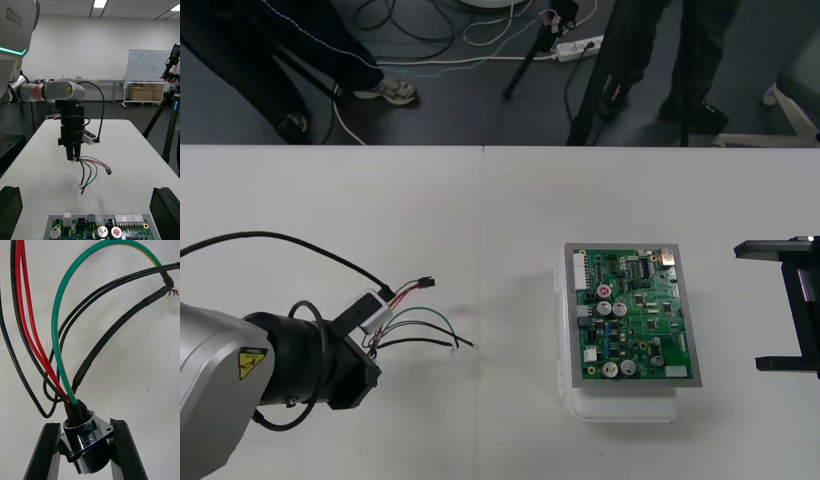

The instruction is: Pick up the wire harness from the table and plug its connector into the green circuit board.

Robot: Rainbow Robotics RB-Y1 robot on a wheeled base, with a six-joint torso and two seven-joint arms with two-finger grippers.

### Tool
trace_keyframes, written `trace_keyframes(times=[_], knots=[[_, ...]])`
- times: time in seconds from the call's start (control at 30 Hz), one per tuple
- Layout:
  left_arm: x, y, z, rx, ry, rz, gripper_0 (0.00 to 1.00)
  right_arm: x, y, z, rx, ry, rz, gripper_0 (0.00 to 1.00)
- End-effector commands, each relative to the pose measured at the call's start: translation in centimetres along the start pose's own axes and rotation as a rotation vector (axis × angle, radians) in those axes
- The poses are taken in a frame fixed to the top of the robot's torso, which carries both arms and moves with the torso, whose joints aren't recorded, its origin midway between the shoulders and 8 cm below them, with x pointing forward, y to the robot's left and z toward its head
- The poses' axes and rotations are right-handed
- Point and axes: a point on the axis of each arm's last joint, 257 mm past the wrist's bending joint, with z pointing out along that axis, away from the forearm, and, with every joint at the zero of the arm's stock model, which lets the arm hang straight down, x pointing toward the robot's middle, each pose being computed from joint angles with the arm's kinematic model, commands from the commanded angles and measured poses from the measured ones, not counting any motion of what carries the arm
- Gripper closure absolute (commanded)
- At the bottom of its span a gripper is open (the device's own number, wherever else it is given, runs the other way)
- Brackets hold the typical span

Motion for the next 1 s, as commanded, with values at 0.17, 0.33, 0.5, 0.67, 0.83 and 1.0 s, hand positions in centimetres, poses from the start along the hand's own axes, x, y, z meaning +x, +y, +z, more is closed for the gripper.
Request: trace_keyframes(times=[0.17, 0.33, 0.5, 0.67, 0.83, 1.0], knots=[[-4.2, -0.4, -4.6, 0.069, -0.173, 0.069, 1.0, -0.4, 0.0, -0.1, -0.003, -0.009, -0.026, 0.0], [-6.6, -0.6, -6.6, 0.092, -0.272, 0.101, 1.0, -0.4, 0.0, -0.1, -0.003, -0.009, -0.026, 0.0], [-8.6, -0.3, -7.9, 0.065, -0.343, 0.158, 1.0, -0.4, 0.0, -0.2, -0.003, -0.008, -0.023, 0.0], [-10.9, 0.0, -9.7, 0.011, -0.405, 0.248, 1.0, -0.4, 0.0, -0.1, -0.004, -0.009, -0.02, 0.0], [-12.9, 0.0, -11.1, 0.007, -0.469, 0.291, 1.0, -0.4, 0.0, -0.2, -0.003, -0.008, -0.021, 0.0], [-15.2, 0.2, -12.7, -0.017, -0.538, 0.337, 1.0, -0.4, 0.0, -0.2, -0.003, -0.008, -0.02, 0.0]])
